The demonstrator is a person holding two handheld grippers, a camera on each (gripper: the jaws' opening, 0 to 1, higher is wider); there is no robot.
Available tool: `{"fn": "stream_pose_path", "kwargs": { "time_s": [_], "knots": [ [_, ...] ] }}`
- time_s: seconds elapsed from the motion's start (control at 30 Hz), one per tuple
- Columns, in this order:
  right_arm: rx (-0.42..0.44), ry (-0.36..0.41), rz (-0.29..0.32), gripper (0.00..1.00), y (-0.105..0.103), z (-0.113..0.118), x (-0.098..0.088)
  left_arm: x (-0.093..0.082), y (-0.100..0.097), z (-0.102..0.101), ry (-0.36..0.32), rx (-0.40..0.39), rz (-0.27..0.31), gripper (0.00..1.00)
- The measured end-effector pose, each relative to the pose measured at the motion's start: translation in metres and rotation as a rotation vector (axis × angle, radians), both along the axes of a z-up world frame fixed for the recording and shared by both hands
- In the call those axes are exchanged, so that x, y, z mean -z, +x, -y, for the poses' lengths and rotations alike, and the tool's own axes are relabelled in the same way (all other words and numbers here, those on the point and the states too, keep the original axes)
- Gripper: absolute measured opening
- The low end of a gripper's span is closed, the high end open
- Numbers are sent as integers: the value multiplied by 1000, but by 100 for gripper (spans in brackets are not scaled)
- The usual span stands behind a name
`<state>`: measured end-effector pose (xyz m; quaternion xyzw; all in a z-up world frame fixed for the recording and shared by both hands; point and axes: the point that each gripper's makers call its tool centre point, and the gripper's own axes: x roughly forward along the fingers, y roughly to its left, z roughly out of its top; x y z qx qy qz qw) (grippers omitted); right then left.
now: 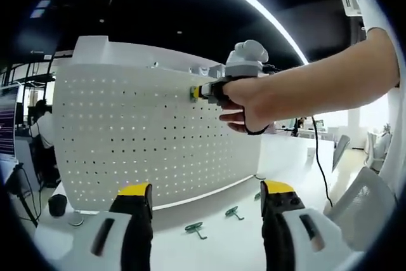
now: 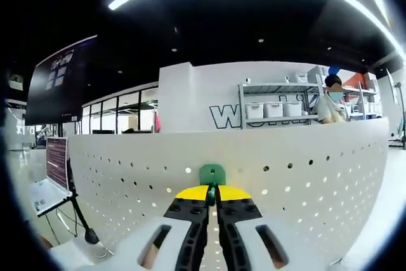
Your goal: Insert the hook assembly into the mounting plate slot until the hook locks in place.
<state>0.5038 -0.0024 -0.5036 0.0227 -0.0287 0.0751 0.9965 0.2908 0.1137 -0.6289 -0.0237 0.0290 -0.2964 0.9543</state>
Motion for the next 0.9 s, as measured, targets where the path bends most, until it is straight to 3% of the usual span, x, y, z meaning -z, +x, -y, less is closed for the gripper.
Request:
{"fn": "stream_pose_path", "kwargs": {
  "time_s": [0.23, 0.57, 0.9],
  "knots": [
    [44, 25, -40, 2, 2, -1, 3, 0, 1, -4, -9, -10, -5, 70],
    [12, 28, -40, 4, -1, -1, 5, 0, 0, -2, -11, -8, -7, 69],
    [-70, 6, -51, 30, -10, -15, 10, 2, 2, -6, -28, -19, -23, 70]
  ]
}}
